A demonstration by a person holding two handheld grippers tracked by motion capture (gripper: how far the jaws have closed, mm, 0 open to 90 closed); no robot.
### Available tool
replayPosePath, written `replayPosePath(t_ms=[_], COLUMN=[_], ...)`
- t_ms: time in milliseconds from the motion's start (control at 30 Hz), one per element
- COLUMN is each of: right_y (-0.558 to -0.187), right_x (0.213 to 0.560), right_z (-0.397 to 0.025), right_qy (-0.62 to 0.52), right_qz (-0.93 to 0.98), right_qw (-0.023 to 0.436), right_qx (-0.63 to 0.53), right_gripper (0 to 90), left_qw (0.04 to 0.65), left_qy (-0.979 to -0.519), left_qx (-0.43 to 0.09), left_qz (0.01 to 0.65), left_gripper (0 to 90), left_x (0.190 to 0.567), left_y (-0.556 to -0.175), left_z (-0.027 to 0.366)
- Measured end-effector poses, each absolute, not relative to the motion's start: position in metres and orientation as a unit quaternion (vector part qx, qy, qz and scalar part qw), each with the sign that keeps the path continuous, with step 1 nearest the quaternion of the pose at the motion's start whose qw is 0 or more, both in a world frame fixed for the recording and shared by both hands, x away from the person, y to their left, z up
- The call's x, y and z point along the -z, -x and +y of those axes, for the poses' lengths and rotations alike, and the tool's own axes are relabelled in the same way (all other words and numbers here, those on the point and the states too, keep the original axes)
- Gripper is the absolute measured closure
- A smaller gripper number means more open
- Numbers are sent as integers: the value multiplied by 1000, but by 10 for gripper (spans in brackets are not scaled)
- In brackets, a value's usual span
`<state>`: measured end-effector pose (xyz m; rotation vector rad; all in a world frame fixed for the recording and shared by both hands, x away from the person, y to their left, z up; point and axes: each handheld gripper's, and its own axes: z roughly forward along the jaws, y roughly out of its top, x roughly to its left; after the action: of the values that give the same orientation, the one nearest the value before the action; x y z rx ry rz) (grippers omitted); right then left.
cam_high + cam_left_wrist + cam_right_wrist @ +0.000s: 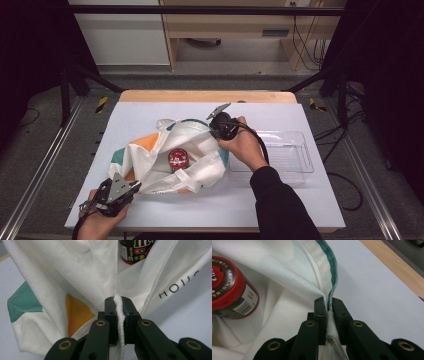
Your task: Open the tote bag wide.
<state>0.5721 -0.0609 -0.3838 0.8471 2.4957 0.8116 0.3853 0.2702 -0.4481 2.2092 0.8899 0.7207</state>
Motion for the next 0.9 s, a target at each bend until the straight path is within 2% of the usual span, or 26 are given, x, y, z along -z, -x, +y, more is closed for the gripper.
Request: replayPosePath(t_ms=[200, 400, 433, 467, 533, 567, 600, 633, 667, 767, 800, 900], right_y=[-572, -570, -570, -568, -568, -566, -566, -564, -562, -560, -559, -547], right_x=[385, 389, 389, 389, 388, 385, 385, 383, 378, 374, 371, 360], right_z=[-60, -59, -60, -60, -61, -61, -61, -61, -61, -64, -65, -74], right_qy=[-302, -300, -295, -296, -292, -287, -287, -290, -293, -297, -296, -297], right_qz=[889, 893, 895, 892, 892, 887, 887, 883, 877, 872, 869, 861], right_qw=[196, 182, 181, 177, 176, 178, 178, 179, 185, 190, 195, 200], right_qx=[-283, -280, -283, -292, -298, -315, -315, -322, -334, -340, -345, -362], right_gripper=[835, 815, 796, 734, 710, 631, 631, 586, 502, 451, 410, 375], left_qw=[322, 325, 326, 326, 331, 333, 334, 335, 344, 352, 359, 363], left_qy=[-841, -838, -838, -838, -835, -834, -833, -833, -829, -825, -821, -816], left_qx=[-269, -277, -278, -279, -281, -282, -282, -282, -279, -276, -277, -285], left_qz=[341, 339, 339, 336, 338, 338, 338, 339, 343, 346, 348, 349], left_gripper=[844, 841, 841, 837, 835, 820, 820, 809, 784, 753, 729, 633], left_x=[449, 450, 450, 450, 451, 451, 451, 451, 452, 452, 452, 448], left_y=[-384, -384, -384, -384, -384, -385, -385, -386, -387, -387, -388, -388], left_z=[272, 270, 270, 270, 269, 269, 269, 269, 270, 271, 272, 272])
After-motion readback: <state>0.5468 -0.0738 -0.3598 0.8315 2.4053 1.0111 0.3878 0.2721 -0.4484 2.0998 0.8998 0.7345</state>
